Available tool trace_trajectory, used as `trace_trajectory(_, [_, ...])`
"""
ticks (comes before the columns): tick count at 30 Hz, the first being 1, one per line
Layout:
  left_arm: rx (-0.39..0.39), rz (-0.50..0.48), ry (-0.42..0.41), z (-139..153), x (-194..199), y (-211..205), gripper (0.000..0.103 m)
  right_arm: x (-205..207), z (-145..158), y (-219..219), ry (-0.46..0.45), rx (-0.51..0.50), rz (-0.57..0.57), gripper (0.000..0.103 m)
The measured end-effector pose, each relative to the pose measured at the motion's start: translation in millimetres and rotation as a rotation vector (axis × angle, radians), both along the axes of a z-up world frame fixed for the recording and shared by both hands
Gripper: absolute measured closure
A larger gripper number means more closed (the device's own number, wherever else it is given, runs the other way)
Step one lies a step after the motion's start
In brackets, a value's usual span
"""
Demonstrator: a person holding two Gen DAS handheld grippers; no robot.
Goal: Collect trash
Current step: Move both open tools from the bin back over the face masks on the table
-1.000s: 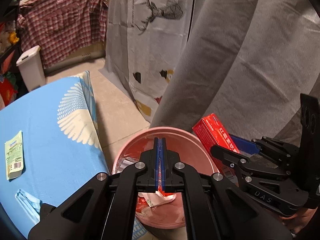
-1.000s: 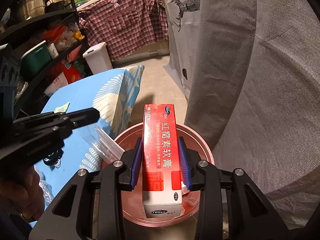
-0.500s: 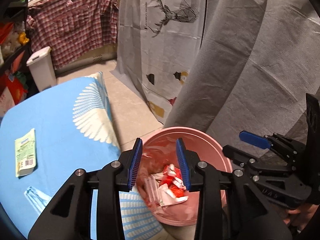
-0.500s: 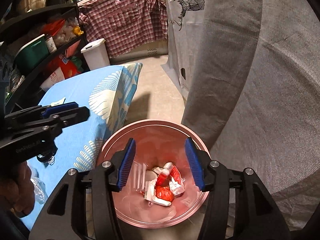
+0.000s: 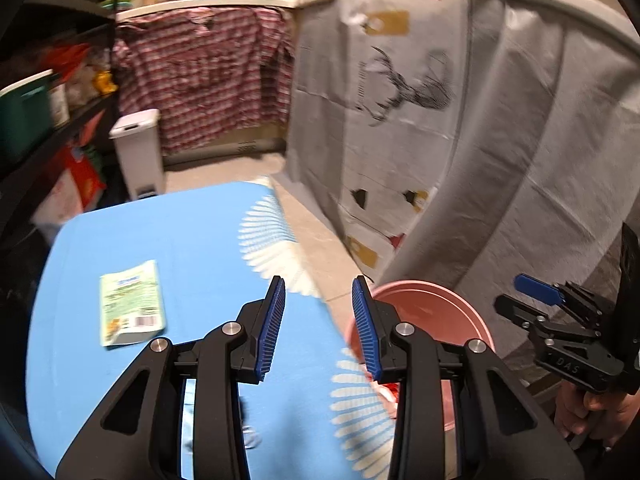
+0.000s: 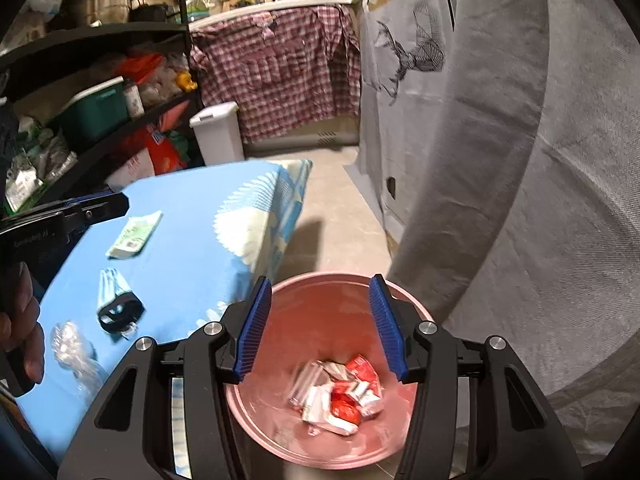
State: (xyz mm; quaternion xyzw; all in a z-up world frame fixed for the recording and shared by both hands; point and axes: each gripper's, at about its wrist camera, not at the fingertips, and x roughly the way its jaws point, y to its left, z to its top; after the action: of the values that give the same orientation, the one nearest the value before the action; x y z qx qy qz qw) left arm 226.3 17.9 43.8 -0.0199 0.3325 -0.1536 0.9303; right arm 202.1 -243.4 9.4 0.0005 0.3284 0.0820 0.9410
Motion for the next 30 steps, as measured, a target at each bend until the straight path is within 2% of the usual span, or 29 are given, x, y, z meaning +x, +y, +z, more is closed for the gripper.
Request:
trace_trajectory(8, [0.006,0.114,-0.040,13,-5,69,0.069,-3,4,22,-0.019,0.028,0.035,0.071])
trace_trajectory(17, [0.023,0.222,-0.039,12,-13,134,0.070,-6,7,70,-0.050,0.026,0.141,0.071])
trace_trajectory(30, [0.009,0.316,-0.052,17,-36,194,0.070,-6,-15,154,-0.006,0.061,0.311,0.071])
